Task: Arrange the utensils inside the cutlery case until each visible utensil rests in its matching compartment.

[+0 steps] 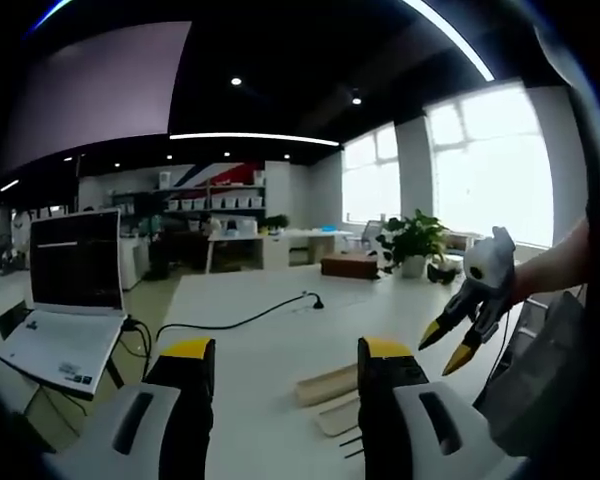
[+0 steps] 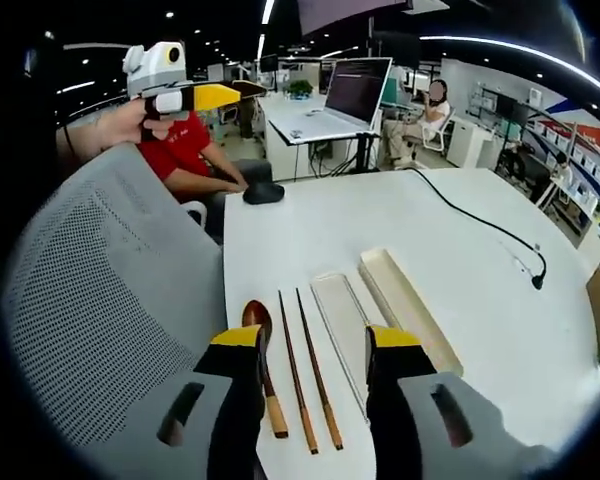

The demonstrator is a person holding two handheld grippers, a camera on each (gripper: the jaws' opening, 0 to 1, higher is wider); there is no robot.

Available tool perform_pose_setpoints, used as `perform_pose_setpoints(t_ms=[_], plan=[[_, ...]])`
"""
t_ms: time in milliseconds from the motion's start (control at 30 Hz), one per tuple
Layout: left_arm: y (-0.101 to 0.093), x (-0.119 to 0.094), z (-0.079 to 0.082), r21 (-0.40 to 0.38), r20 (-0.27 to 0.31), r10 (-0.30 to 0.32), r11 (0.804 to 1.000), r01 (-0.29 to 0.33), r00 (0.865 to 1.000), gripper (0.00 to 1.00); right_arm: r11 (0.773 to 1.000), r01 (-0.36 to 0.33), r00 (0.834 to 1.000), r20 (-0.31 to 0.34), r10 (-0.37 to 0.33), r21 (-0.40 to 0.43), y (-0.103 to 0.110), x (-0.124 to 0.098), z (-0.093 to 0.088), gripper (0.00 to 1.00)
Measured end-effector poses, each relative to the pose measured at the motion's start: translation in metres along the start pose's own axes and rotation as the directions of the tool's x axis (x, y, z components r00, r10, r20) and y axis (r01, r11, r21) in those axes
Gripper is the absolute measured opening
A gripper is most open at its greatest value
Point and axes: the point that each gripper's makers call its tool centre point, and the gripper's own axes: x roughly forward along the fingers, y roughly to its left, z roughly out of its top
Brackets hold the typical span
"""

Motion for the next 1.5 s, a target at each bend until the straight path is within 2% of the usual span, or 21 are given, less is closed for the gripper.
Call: perform_pose_setpoints(t_ms=[200, 933, 1300, 1500], plan=[[0.000, 0.000, 0.000, 0.004, -0.002, 0.002, 1.000, -0.002, 1.000, 0.59, 1.000, -0.005, 1.000, -0.026, 0.006, 0.027, 0.001, 0.003, -0.010, 0.37], [-0.004, 0.003, -0.004, 0.027, -0.026, -0.015, 0.999, 0.016, 1.000, 0.58, 0.998, -0.059, 0.993, -0.103, 0.058, -0.008, 0.004, 0.015, -0.023, 0.34], [-0.002, 0.003, -0.005, 0.036, -0.035, -0.008, 0.999, 0.009, 0.999, 0.56, 0.996, -0.092, 0.982, -0.164, 0.090, -0.005, 0.003, 0.031, -0.041, 0.28], [-0.004, 0.002, -0.005, 0.055, -0.037, -0.012, 0.998, 0.014, 0.999, 0.55, 0.993, -0.120, 0.968, -0.223, 0.114, -0.017, 0.003, 0.047, -0.054, 0.26]])
